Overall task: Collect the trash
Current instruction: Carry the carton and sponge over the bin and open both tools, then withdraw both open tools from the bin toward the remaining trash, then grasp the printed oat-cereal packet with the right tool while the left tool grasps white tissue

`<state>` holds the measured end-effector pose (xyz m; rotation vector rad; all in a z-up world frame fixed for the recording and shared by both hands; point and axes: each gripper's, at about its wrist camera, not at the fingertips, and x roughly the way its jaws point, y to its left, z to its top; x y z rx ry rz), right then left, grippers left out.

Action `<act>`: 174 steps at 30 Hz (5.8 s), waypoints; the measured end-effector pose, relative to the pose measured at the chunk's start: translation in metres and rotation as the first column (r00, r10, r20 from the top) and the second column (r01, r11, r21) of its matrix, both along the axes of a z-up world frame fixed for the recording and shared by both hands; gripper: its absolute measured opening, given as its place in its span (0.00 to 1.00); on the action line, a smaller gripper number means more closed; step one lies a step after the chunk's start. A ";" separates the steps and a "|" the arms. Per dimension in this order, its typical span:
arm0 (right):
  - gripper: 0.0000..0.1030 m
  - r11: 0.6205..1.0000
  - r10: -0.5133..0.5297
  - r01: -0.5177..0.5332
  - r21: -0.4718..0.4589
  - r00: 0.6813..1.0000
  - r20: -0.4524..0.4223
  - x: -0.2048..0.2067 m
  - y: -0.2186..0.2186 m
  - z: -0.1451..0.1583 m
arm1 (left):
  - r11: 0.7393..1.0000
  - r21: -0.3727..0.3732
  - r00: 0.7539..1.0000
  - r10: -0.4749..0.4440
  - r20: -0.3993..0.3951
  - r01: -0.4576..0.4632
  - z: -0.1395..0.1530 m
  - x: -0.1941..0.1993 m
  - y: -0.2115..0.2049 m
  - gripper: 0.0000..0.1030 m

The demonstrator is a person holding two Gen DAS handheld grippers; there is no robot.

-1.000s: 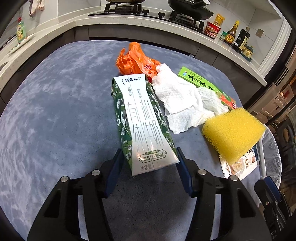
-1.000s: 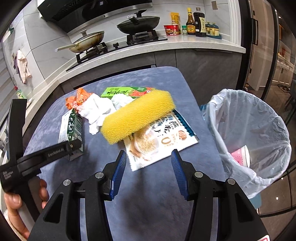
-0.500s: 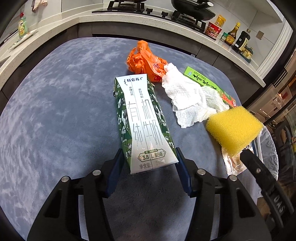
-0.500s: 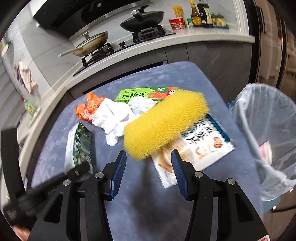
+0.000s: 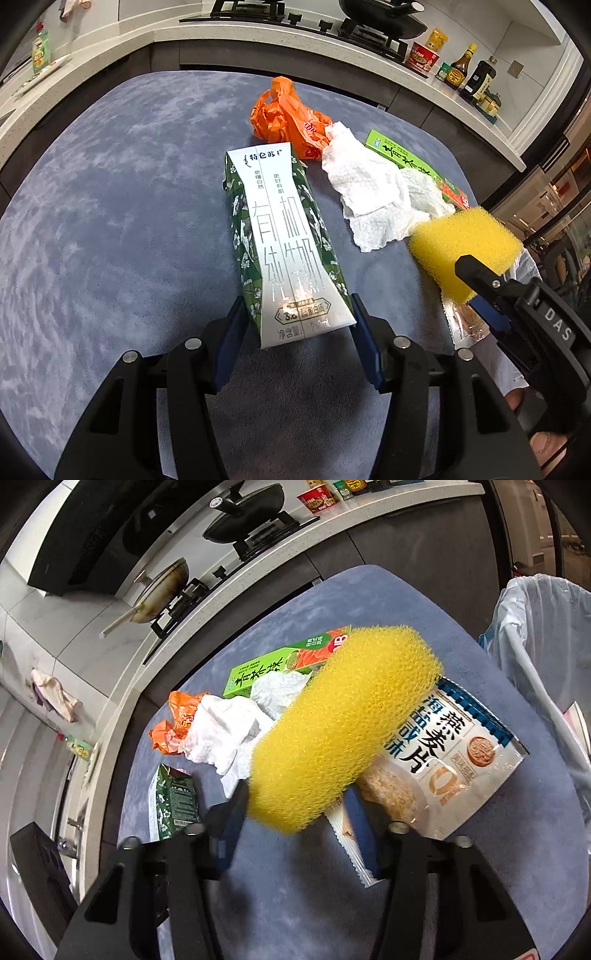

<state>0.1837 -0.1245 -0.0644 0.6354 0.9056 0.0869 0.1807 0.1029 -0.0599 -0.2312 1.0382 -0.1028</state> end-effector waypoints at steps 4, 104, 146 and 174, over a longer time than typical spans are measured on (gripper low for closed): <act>0.36 0.999 0.012 -0.011 -0.047 1.000 0.029 -0.005 0.006 0.009 | 1.000 -0.007 1.000 -0.006 0.005 0.007 0.002 -0.001 0.001 0.50; 0.47 0.948 -0.136 0.148 -0.281 0.989 0.062 -0.135 -0.140 0.059 | 0.931 0.057 0.899 -0.363 0.246 0.360 0.094 -0.045 -0.229 0.64; 0.38 0.931 -0.010 0.005 -0.366 1.000 -0.011 -0.032 -0.069 0.008 | 0.996 0.076 0.996 -0.057 0.073 0.051 0.008 -0.001 -0.033 0.64; 0.02 0.951 0.051 -0.046 -0.306 0.999 0.009 -0.036 -0.059 0.005 | 0.996 -0.092 0.997 0.011 0.076 -0.004 -0.007 0.097 -0.036 0.47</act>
